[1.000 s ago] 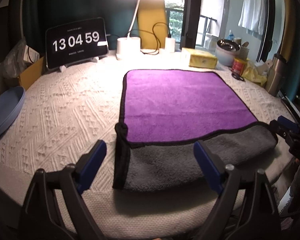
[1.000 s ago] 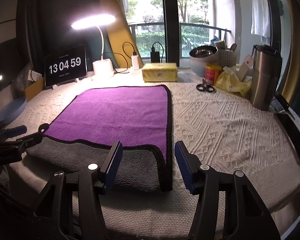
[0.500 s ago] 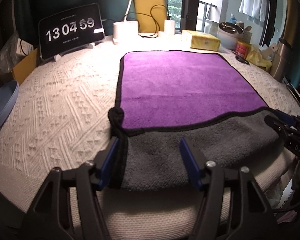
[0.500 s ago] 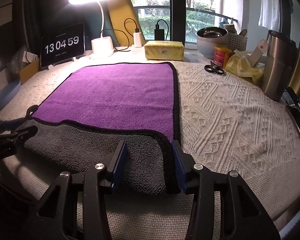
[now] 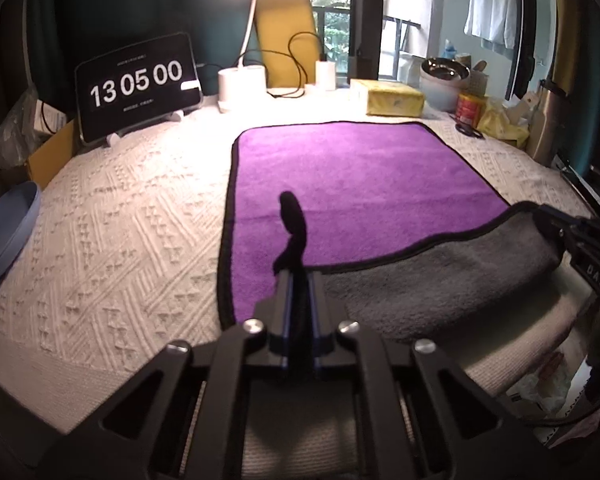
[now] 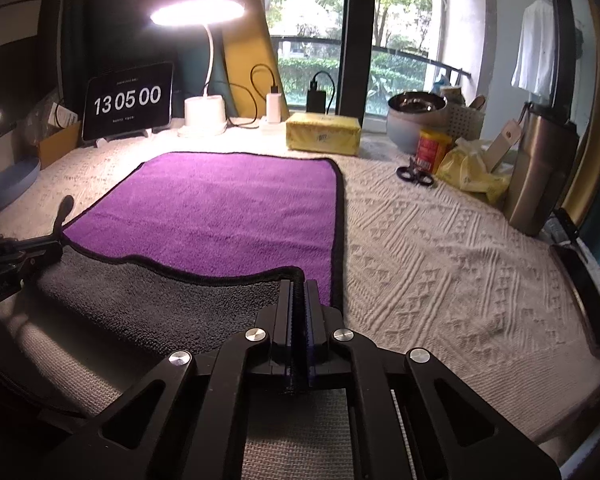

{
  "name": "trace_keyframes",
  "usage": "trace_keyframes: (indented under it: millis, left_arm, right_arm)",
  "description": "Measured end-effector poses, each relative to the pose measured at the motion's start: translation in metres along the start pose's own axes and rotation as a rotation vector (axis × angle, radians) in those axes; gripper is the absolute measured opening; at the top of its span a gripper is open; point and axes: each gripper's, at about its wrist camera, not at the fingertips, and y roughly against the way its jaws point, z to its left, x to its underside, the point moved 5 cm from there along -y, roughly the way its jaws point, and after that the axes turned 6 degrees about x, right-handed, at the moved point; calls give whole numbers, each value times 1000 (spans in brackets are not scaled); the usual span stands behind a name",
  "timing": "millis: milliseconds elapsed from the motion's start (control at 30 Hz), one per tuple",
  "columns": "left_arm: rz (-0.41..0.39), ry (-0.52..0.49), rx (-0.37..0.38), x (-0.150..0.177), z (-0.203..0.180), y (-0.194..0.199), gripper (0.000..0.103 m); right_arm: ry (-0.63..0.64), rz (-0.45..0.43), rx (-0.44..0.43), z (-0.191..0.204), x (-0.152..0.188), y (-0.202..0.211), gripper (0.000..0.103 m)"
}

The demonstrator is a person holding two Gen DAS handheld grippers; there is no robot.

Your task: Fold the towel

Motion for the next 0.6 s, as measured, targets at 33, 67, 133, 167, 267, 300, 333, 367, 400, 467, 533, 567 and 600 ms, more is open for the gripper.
trace_keyframes:
  millis: [33,67,133,167,267,300,333,367,400,467,533,567,600]
  left_arm:
    - [-4,-1,-2,-1,0,1,7]
    - [-9,0,0,-1,0,2,6]
    - [-18,0,0,-3,-1,5,6]
    - [-27,0,1,-4,-1,7,6]
    - [-51,-3,7,-9,-2,14,5]
    - [-59,-2,10,-11,-2,16,5]
    - [-68,-3,13,-14,-2,18,5]
    - [-75,-5,15,-16,-2,20,5]
    - [-81,-6,19,-18,-3,21,5]
    - [-94,-4,27,-23,-2,24,4]
    - [-102,8,34,-29,1,25,4]
    - [-105,16,39,-32,2,26,4]
    - [-106,26,42,-34,4,26,4]
  right_arm:
    - [2,-8,4,-1,-1,2,6]
    - [1,-16,6,-1,-2,4,6]
    - [-5,-34,2,-2,-5,8,6]
    - [-7,-46,-1,-2,-6,11,6]
    - [-7,-79,-8,-2,-12,20,6]
    - [-8,-87,-11,-2,-14,21,6]
    - [-9,-95,-14,-1,-16,23,6]
    - [-8,-102,-16,-1,-18,24,6]
    - [-5,-110,-18,-1,-20,26,6]
    - [-2,-128,-21,-1,-26,29,6]
    - [-4,-141,-26,-1,-32,30,6]
    - [-7,-150,-30,-2,-36,31,6]
    - [-10,-159,-30,-3,-40,31,6]
